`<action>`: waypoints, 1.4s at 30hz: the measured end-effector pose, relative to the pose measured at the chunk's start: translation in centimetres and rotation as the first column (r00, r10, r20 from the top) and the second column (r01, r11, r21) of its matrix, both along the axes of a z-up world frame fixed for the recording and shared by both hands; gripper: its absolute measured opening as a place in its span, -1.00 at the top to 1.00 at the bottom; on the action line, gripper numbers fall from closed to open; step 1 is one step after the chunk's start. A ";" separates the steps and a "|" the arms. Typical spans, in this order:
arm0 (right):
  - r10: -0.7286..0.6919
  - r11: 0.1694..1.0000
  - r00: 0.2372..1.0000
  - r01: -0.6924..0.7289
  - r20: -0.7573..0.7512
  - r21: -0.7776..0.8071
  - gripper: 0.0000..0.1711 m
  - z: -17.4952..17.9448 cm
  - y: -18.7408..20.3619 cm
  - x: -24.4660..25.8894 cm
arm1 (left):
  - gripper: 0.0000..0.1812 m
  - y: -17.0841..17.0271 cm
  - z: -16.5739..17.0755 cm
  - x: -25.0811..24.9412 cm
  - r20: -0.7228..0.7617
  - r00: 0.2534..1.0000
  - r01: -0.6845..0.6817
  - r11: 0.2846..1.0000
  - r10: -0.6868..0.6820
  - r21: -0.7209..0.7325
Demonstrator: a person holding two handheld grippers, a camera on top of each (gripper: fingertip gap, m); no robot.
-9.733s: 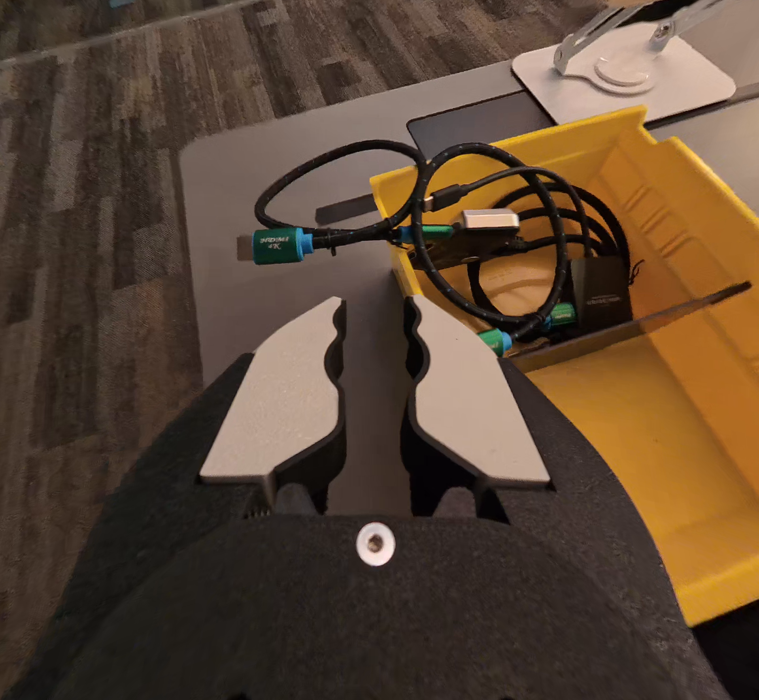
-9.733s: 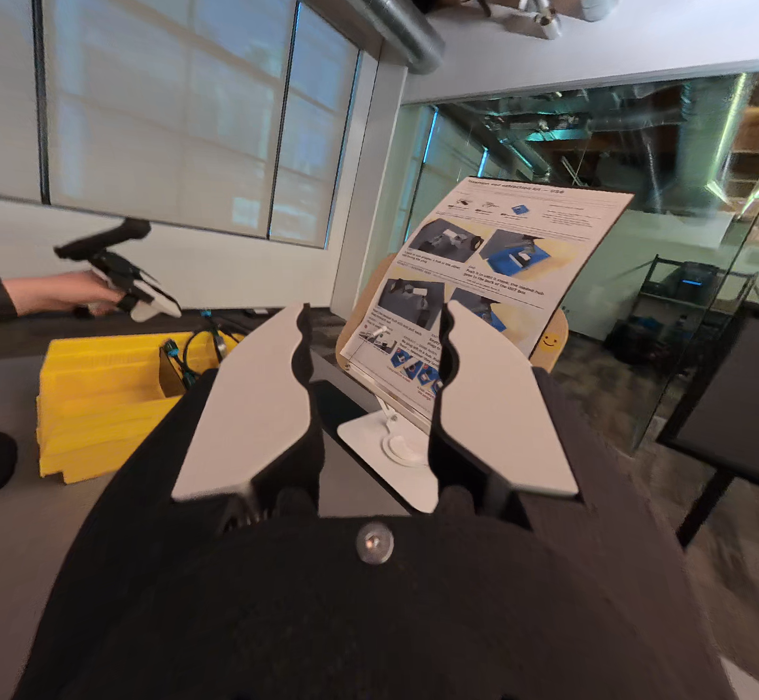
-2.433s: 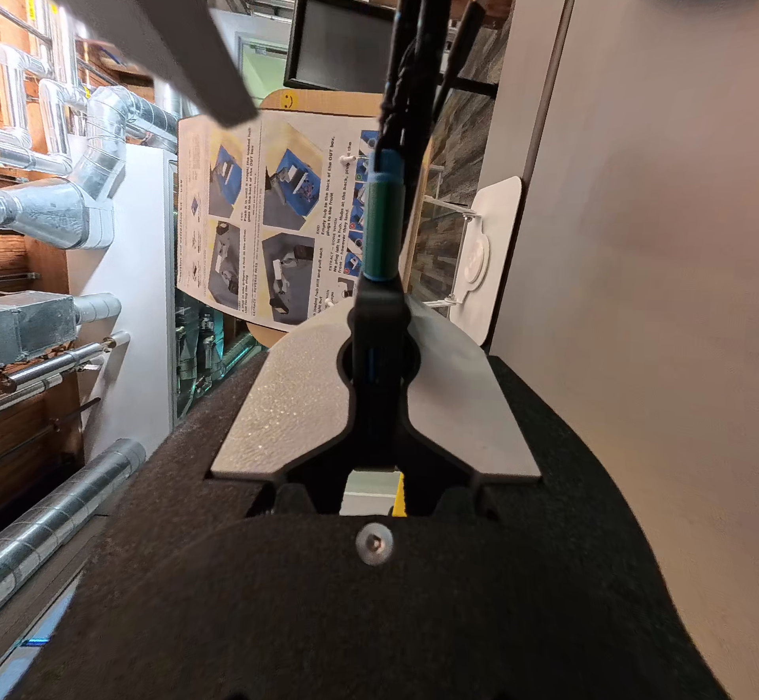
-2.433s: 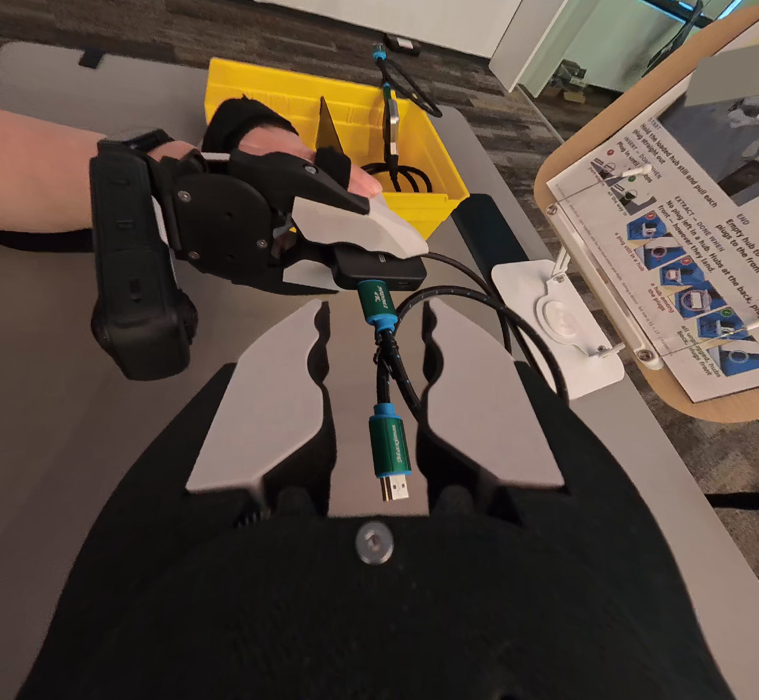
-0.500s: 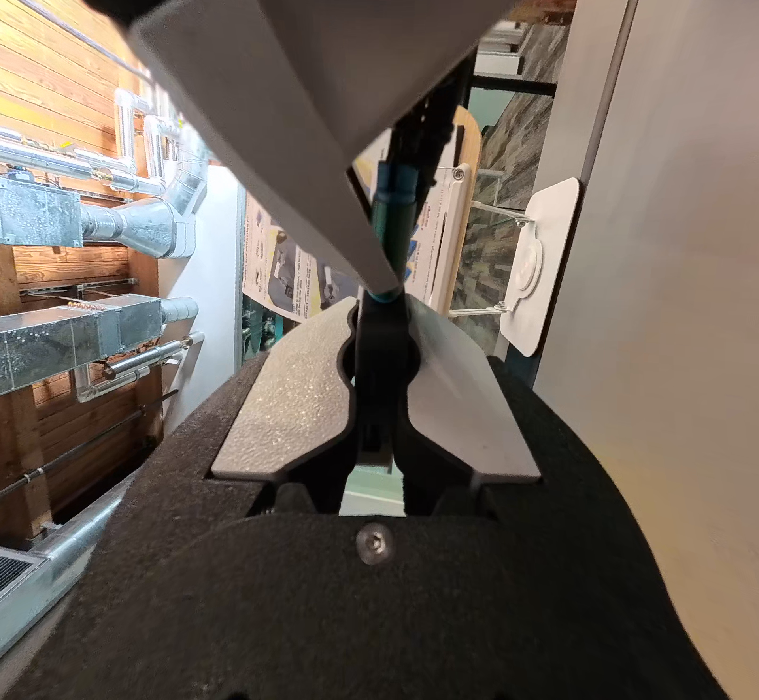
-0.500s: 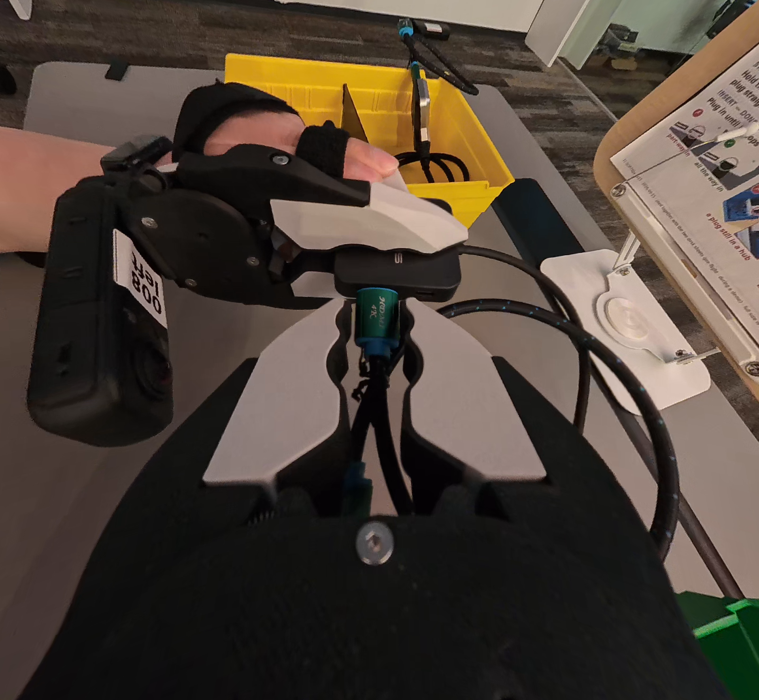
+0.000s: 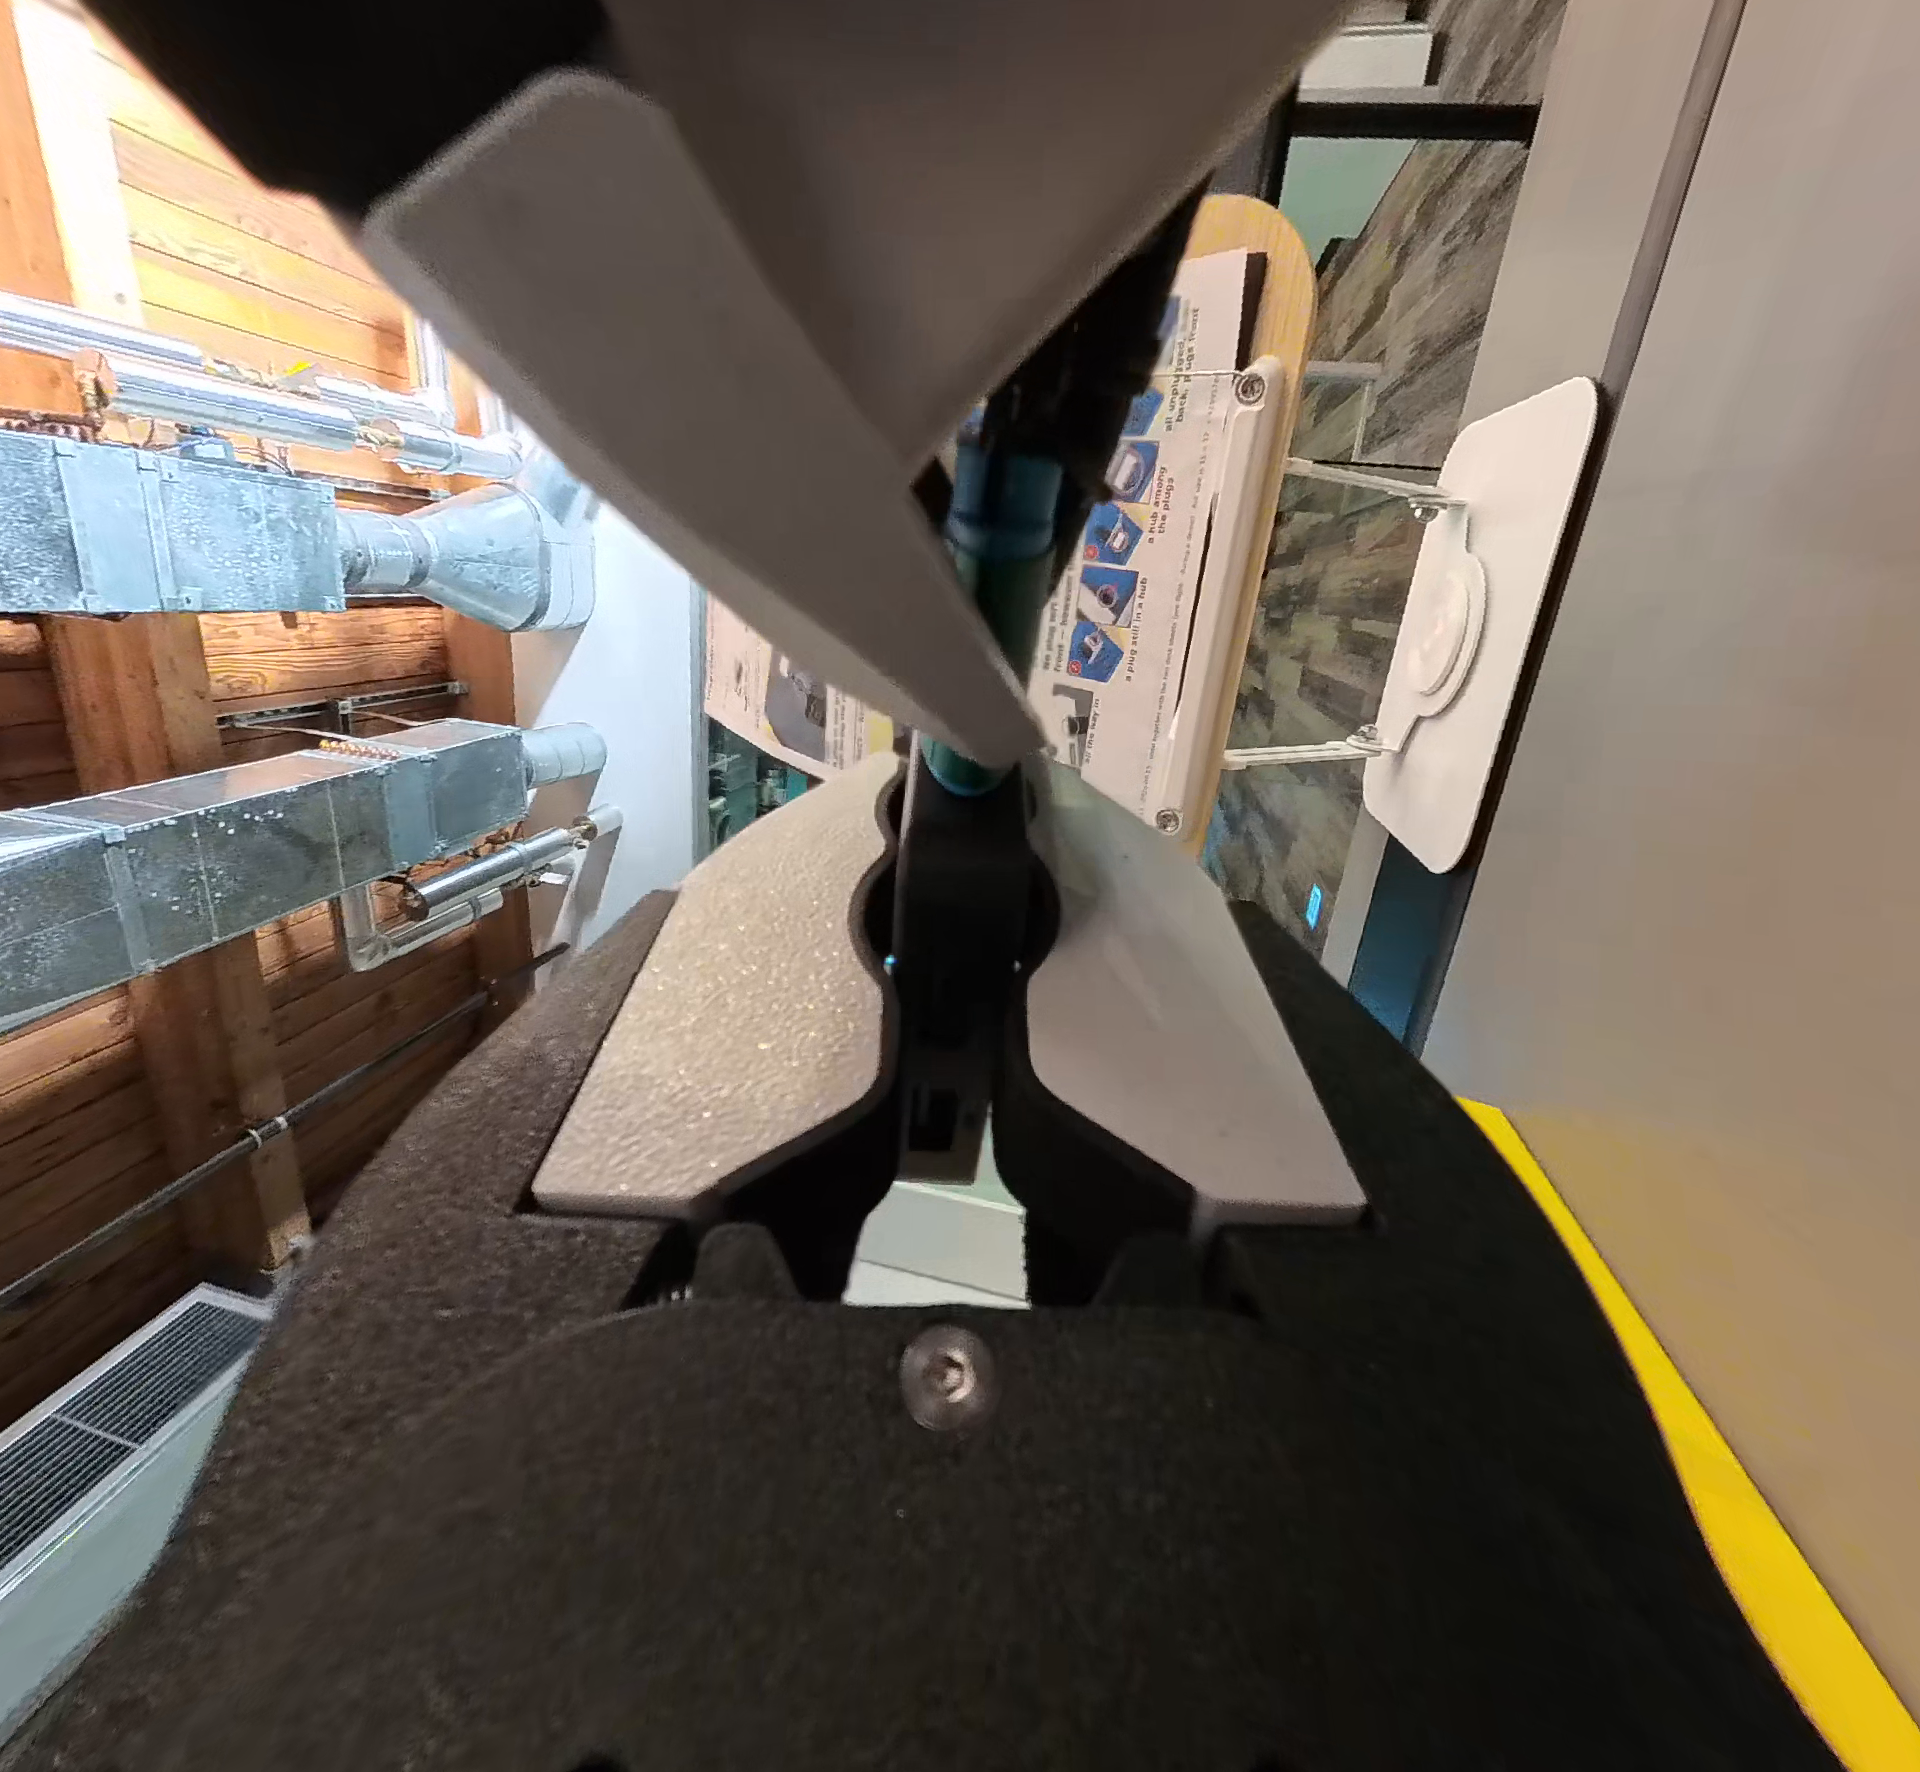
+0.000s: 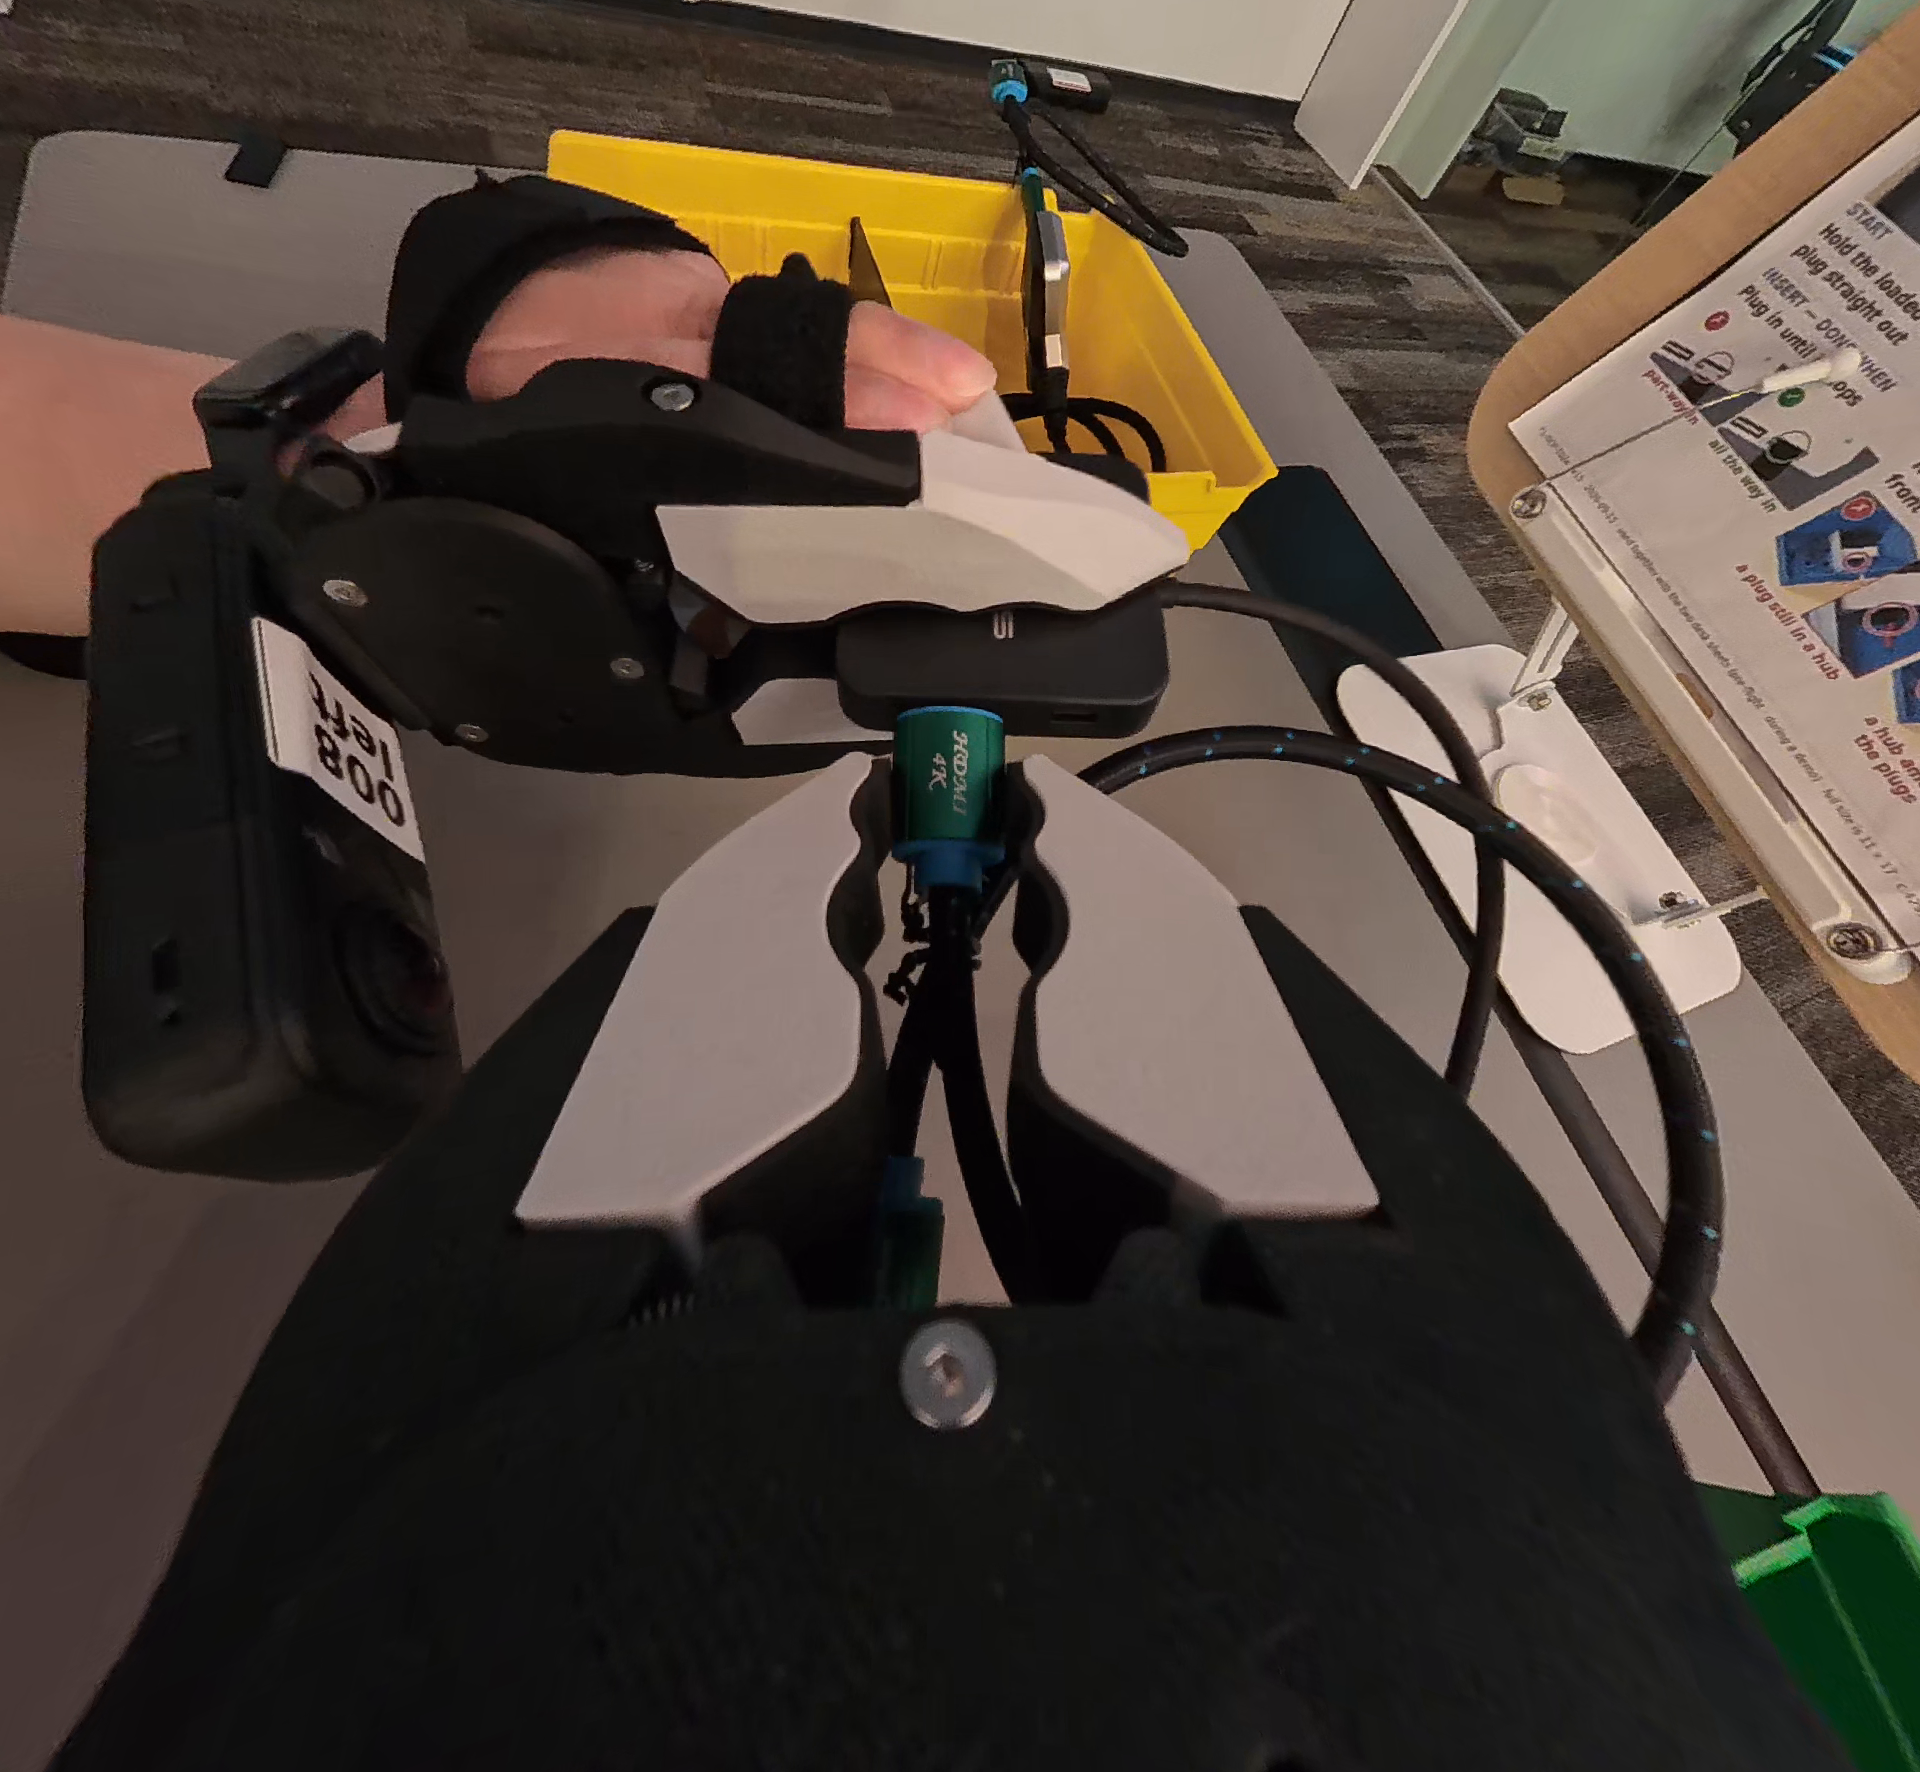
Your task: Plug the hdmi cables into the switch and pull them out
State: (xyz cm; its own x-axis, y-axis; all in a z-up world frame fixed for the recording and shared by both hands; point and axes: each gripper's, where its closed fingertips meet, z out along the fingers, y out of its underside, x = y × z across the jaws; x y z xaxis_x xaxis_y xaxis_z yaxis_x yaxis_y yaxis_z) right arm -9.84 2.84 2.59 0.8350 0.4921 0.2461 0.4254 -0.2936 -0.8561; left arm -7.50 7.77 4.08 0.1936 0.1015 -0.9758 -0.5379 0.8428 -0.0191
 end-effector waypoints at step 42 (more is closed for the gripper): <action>-0.030 0.937 0.990 0.076 -0.136 0.341 0.67 4.3 0.8 -1.2 | 0.85 1.1 1.8 -1.1 0.161 0.982 0.149 0.918 -0.095 -0.368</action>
